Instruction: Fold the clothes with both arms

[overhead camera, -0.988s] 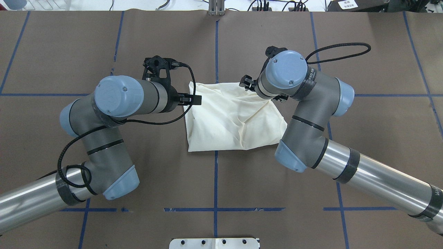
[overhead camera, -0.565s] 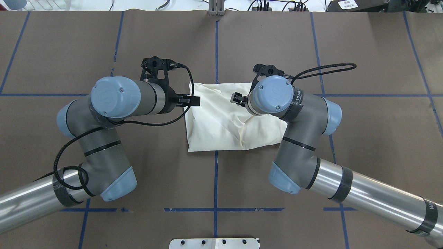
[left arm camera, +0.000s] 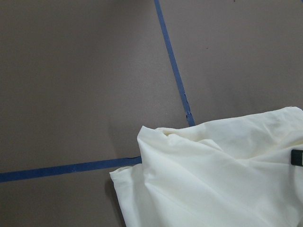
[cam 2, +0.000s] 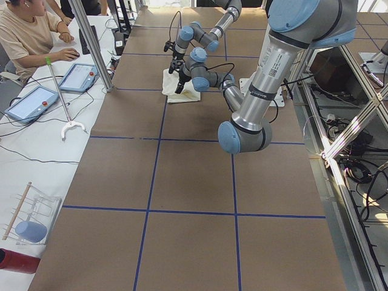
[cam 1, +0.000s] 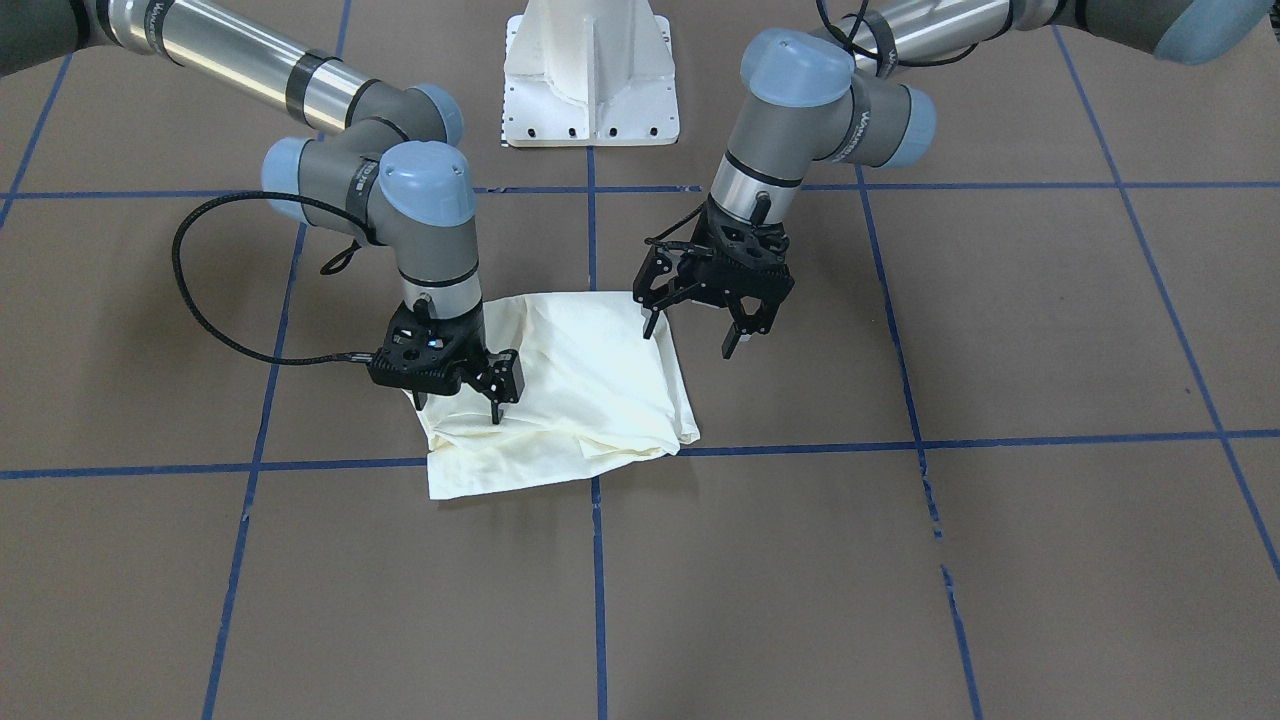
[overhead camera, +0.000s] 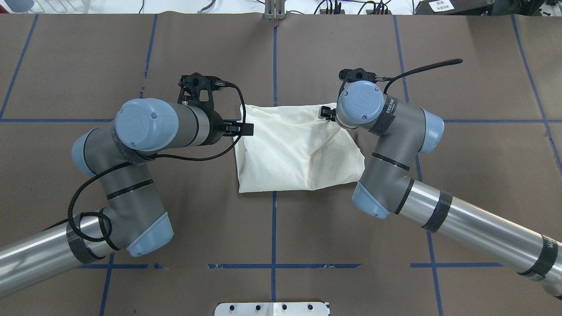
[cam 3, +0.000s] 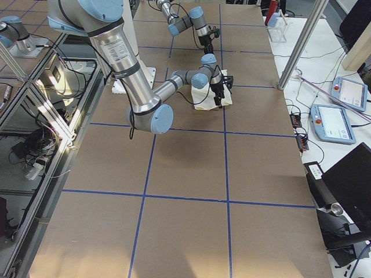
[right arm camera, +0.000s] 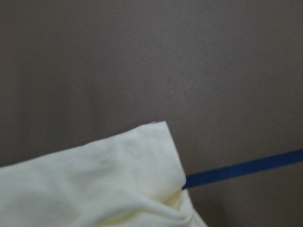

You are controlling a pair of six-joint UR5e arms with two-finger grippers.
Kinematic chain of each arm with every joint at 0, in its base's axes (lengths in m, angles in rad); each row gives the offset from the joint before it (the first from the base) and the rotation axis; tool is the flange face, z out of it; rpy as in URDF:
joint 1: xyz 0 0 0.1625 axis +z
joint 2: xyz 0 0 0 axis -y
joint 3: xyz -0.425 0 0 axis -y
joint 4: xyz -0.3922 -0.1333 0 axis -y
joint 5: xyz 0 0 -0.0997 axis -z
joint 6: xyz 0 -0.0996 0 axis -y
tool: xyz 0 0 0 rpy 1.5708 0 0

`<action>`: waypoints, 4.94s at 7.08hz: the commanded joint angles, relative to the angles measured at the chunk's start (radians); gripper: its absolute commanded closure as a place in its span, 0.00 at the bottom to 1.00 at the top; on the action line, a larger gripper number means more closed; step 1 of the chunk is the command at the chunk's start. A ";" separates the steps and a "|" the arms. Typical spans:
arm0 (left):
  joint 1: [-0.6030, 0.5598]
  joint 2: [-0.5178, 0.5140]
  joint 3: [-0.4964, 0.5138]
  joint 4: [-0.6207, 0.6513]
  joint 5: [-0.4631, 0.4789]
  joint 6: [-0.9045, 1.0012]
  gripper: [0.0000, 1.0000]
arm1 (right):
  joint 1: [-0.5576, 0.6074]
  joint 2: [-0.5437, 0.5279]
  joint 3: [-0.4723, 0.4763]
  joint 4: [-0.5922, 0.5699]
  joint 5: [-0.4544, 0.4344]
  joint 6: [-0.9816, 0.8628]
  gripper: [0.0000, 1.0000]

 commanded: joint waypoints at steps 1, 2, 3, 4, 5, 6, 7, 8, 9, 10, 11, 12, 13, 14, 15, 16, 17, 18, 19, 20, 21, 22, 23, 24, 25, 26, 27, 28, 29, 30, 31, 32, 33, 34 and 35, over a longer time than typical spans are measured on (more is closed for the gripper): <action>0.003 0.001 0.006 -0.002 0.000 0.000 0.00 | 0.115 0.008 -0.041 0.006 0.083 -0.110 0.00; 0.006 0.001 0.010 -0.008 -0.001 0.000 0.00 | 0.162 0.003 -0.035 0.068 0.231 -0.112 0.00; 0.015 0.013 0.018 -0.073 -0.003 0.005 0.00 | 0.167 -0.021 -0.027 0.138 0.257 -0.112 0.00; 0.059 0.068 0.020 -0.197 -0.003 0.011 0.00 | 0.167 -0.047 0.004 0.141 0.259 -0.114 0.00; 0.117 0.097 0.054 -0.329 -0.002 0.012 0.00 | 0.167 -0.069 0.034 0.139 0.259 -0.114 0.00; 0.144 0.082 0.131 -0.447 -0.001 0.012 0.00 | 0.167 -0.072 0.038 0.139 0.257 -0.114 0.00; 0.174 0.079 0.192 -0.565 -0.003 0.014 0.00 | 0.167 -0.074 0.039 0.139 0.255 -0.112 0.00; 0.179 0.077 0.210 -0.630 -0.005 0.014 0.00 | 0.169 -0.074 0.044 0.139 0.255 -0.112 0.00; 0.179 0.062 0.208 -0.632 -0.003 0.012 0.00 | 0.169 -0.075 0.047 0.139 0.254 -0.112 0.00; 0.179 0.056 0.207 -0.634 -0.003 0.012 0.00 | 0.169 -0.081 0.051 0.139 0.252 -0.111 0.00; 0.179 0.056 0.207 -0.655 -0.002 0.011 0.00 | 0.169 -0.083 0.054 0.139 0.252 -0.108 0.00; 0.182 0.057 0.207 -0.707 -0.003 0.008 0.00 | 0.169 -0.092 0.068 0.139 0.251 -0.105 0.00; 0.194 0.057 0.204 -0.726 -0.006 0.006 0.00 | 0.169 -0.106 0.085 0.139 0.251 -0.103 0.00; 0.240 0.060 0.205 -0.755 -0.005 0.005 0.00 | 0.169 -0.123 0.100 0.139 0.249 -0.102 0.00; 0.277 0.062 0.202 -0.758 -0.006 0.003 0.00 | 0.169 -0.127 0.110 0.139 0.249 -0.100 0.00; 0.292 0.067 0.199 -0.758 -0.005 0.003 0.00 | 0.169 -0.129 0.110 0.138 0.249 -0.100 0.00; 0.291 0.074 0.190 -0.758 -0.009 0.005 0.00 | 0.169 -0.133 0.110 0.139 0.249 -0.100 0.00; 0.277 0.094 0.153 -0.748 -0.076 0.003 0.00 | 0.167 -0.134 0.108 0.139 0.249 -0.103 0.00; 0.233 0.100 0.126 -0.743 -0.095 -0.003 0.00 | 0.166 -0.132 0.111 0.139 0.252 -0.108 0.00; 0.199 0.100 0.125 -0.741 -0.095 -0.125 0.00 | 0.166 -0.132 0.113 0.139 0.252 -0.114 0.00; 0.198 0.091 0.127 -0.743 -0.087 -0.275 0.00 | 0.166 -0.134 0.111 0.139 0.252 -0.116 0.00; 0.199 0.091 0.128 -0.743 -0.066 -0.344 0.00 | 0.164 -0.132 0.111 0.139 0.252 -0.114 0.00; 0.214 0.073 0.141 -0.738 0.004 -0.424 0.00 | 0.166 -0.132 0.111 0.139 0.254 -0.114 0.00; 0.242 0.065 0.156 -0.740 0.038 -0.499 0.00 | 0.164 -0.132 0.113 0.139 0.255 -0.114 0.00; 0.259 0.065 0.159 -0.740 0.058 -0.509 0.00 | 0.166 -0.132 0.113 0.139 0.255 -0.114 0.00; 0.277 0.064 0.170 -0.740 0.089 -0.524 0.00 | 0.164 -0.132 0.113 0.138 0.255 -0.112 0.00; 0.291 0.062 0.173 -0.740 0.095 -0.547 0.00 | 0.166 -0.132 0.113 0.138 0.255 -0.112 0.00; 0.291 0.060 0.193 -0.741 0.103 -0.549 0.00 | 0.166 -0.132 0.114 0.138 0.254 -0.109 0.00; 0.294 0.060 0.207 -0.743 0.130 -0.549 0.00 | 0.166 -0.132 0.116 0.136 0.254 -0.108 0.00; 0.294 0.060 0.213 -0.743 0.130 -0.549 0.00 | 0.166 -0.132 0.117 0.136 0.255 -0.106 0.00; 0.296 0.059 0.213 -0.743 0.130 -0.549 0.00 | 0.166 -0.132 0.116 0.136 0.255 -0.106 0.00; 0.296 0.057 0.216 -0.743 0.130 -0.545 0.00 | 0.167 -0.134 0.116 0.136 0.255 -0.106 0.00; 0.297 0.059 0.216 -0.741 0.130 -0.542 0.00 | 0.166 -0.134 0.116 0.136 0.255 -0.106 0.00; 0.299 0.062 0.217 -0.741 0.129 -0.540 0.00 | 0.166 -0.134 0.116 0.135 0.255 -0.106 0.00; 0.305 0.060 0.217 -0.734 0.129 -0.538 0.00 | 0.167 -0.134 0.116 0.136 0.255 -0.106 0.00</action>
